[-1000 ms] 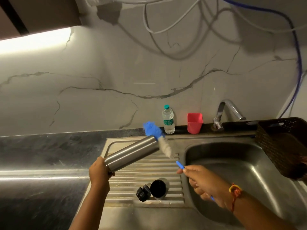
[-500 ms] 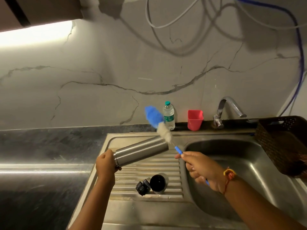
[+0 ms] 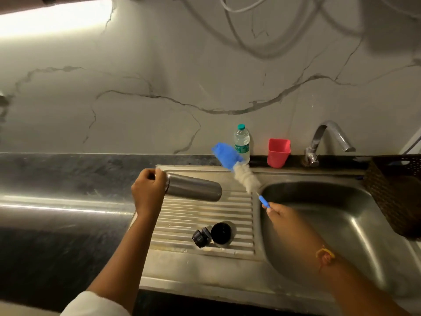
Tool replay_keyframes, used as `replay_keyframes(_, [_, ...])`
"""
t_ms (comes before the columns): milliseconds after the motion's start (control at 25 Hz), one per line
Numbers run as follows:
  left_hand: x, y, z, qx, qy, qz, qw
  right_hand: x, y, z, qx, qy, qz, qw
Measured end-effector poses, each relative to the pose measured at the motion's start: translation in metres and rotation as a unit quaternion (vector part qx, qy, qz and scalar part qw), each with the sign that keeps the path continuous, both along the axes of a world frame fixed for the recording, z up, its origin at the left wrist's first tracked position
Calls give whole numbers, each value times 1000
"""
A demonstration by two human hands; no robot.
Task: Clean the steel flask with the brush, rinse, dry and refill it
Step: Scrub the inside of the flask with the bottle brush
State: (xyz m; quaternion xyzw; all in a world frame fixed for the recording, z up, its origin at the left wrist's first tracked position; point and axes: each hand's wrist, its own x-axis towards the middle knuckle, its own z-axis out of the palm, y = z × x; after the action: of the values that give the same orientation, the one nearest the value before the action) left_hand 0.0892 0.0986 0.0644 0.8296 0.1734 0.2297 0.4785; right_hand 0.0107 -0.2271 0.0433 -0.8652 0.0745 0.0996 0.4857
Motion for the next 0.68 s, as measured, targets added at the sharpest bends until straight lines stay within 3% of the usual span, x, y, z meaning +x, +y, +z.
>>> replay_keyframes(320, [25,-40,28,271,-22,-118,955,-4,-8,-3,-155,-20,57,986])
replay_keyframes(680, [35,-57,23,345,63,-150,925,-6,-35,0,-168,-9,90,982])
